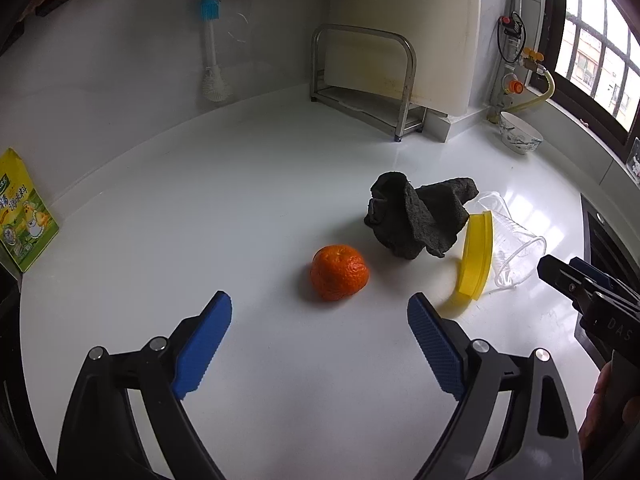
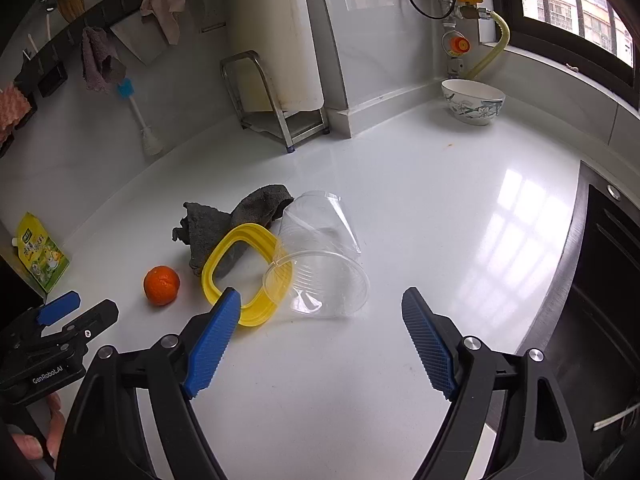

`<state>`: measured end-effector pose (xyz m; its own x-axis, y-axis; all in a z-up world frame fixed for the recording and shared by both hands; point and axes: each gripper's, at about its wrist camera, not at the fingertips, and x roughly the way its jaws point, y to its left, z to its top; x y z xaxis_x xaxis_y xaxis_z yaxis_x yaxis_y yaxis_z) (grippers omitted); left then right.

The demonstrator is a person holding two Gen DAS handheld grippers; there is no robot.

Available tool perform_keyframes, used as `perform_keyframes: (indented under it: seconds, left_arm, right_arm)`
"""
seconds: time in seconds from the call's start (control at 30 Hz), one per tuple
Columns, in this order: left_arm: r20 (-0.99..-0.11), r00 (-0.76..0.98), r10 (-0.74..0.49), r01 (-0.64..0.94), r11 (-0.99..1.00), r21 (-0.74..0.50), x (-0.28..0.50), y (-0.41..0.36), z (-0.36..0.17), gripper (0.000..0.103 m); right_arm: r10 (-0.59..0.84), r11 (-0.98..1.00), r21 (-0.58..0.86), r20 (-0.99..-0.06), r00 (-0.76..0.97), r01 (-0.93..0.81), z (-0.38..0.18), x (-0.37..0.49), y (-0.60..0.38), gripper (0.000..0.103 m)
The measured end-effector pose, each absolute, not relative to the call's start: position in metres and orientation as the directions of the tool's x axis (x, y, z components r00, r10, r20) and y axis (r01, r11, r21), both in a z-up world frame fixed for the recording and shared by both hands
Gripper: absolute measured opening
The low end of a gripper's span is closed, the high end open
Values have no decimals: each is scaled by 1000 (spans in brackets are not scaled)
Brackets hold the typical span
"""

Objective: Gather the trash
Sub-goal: 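Move both open tools back to the orange and the clear plastic cup, then grasp the orange with the left tool while the right tool grasps the clear plastic cup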

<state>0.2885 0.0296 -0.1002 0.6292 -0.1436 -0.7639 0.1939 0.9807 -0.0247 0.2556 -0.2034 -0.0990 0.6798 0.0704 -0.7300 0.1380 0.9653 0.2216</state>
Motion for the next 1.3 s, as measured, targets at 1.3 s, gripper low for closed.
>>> perform_keyframes:
  seconds: [1.3]
  left_arm:
    - [-822,536,-192,198,975,-98,345,28,-148,88]
  right_arm:
    - [-29,983,101,-747,665,156,-126,303,-192,69]
